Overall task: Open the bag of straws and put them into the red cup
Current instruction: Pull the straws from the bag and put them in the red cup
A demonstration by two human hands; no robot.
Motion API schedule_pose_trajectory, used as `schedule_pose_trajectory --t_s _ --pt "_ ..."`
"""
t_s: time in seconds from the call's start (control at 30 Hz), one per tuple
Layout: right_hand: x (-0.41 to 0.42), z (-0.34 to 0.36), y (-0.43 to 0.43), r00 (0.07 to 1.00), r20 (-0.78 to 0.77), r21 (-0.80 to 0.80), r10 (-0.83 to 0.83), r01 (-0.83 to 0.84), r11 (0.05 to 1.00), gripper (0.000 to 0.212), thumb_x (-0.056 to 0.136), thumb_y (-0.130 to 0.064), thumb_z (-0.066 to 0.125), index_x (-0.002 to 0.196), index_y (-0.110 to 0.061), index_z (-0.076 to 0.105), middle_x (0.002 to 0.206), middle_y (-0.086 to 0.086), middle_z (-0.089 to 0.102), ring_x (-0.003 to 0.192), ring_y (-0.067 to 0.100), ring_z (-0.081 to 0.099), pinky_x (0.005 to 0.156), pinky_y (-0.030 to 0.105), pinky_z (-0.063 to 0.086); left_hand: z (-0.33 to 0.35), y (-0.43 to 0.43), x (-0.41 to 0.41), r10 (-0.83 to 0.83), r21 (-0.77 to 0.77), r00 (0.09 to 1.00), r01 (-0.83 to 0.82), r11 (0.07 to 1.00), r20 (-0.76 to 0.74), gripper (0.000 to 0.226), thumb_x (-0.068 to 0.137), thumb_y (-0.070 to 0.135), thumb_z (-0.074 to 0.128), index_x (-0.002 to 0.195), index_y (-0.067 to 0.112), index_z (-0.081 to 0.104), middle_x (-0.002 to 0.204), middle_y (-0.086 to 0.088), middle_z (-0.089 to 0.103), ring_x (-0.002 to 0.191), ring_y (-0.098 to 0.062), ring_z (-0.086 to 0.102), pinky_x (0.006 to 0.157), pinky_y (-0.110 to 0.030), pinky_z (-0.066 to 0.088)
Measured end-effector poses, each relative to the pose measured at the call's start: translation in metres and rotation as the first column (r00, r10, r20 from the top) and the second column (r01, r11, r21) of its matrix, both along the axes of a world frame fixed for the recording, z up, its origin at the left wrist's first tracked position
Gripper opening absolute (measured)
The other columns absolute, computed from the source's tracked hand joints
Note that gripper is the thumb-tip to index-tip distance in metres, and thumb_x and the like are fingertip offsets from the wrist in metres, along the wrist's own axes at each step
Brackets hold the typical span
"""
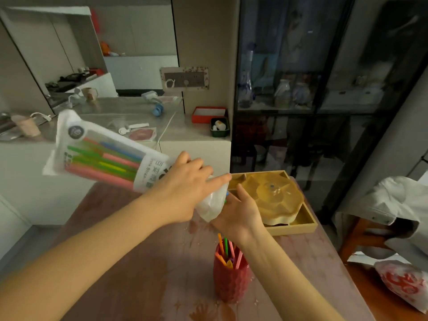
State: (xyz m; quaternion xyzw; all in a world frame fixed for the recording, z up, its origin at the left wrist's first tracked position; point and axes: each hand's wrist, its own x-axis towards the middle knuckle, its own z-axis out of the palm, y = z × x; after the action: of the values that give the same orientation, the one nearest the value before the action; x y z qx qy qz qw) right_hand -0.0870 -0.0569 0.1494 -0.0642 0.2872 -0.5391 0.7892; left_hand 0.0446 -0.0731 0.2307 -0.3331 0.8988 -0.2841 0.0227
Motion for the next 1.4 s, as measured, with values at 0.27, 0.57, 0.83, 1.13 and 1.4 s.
schedule_pose_trajectory --t_s 0.27,0.57,0.83,1.13,1.4 --pt "0.001 0.000 0.003 0.983 0.178 0.090 -0.046 0.030 0.996 0.047 0.095 -0.041 0.041 0.130 -0.011 0.050 0.127 0.021 0.057 0.113 0.038 0.054 0.086 0.051 0.045 0.009 -0.004 -0.019 0.004 0.017 0.985 -0.007 1.000 0.174 0.082 0.075 0.017 0.063 0.138 0.025 0.012 0.107 -0.004 0.057 0.095 -0.027 0.054 0.082 -0.039 0.030" --pt "-0.021 -0.003 0.012 0.971 -0.193 -0.190 -0.141 0.104 0.976 0.068 0.085 -0.061 0.039 0.129 -0.011 0.052 0.128 0.011 0.060 0.118 0.028 0.056 0.100 0.042 0.042 -0.026 0.004 0.012 0.304 0.390 0.881 -0.153 0.908 -0.362 0.074 0.077 0.013 0.062 0.138 0.032 0.025 0.101 -0.006 0.067 0.085 -0.027 0.060 0.067 -0.034 0.045" --pt "0.006 -0.008 0.022 0.815 -0.558 -0.315 -0.158 -0.032 0.949 0.063 0.061 -0.057 0.076 0.104 -0.012 0.067 0.105 0.012 0.072 0.099 0.026 0.068 0.084 0.036 0.055 -0.049 0.013 0.010 0.401 0.495 0.787 -0.141 0.857 -0.470 0.072 0.073 0.027 0.070 0.133 0.033 0.030 0.099 -0.007 0.071 0.087 -0.028 0.065 0.068 -0.032 0.044" --pt "-0.006 0.003 0.019 0.818 -0.420 -0.315 -0.392 0.274 0.909 0.031 0.095 -0.031 0.050 0.094 -0.008 0.072 0.105 0.004 0.073 0.090 0.013 0.070 0.077 0.032 0.055 -0.068 0.022 0.013 0.442 0.583 0.739 -0.083 0.808 -0.508 0.073 0.071 0.031 0.072 0.132 0.024 0.032 0.098 -0.003 0.069 0.081 -0.024 0.065 0.060 -0.029 0.043" --pt "-0.026 0.001 0.019 0.906 -0.299 -0.330 -0.299 0.196 0.923 0.096 0.043 -0.060 0.084 0.123 -0.021 0.046 0.118 0.008 0.067 0.110 0.021 0.063 0.087 0.042 0.053 -0.083 0.026 0.012 0.489 0.645 0.660 -0.010 0.764 -0.570 0.069 0.068 0.035 0.078 0.125 0.024 0.041 0.105 0.001 0.070 0.085 -0.021 0.067 0.068 -0.034 0.053"
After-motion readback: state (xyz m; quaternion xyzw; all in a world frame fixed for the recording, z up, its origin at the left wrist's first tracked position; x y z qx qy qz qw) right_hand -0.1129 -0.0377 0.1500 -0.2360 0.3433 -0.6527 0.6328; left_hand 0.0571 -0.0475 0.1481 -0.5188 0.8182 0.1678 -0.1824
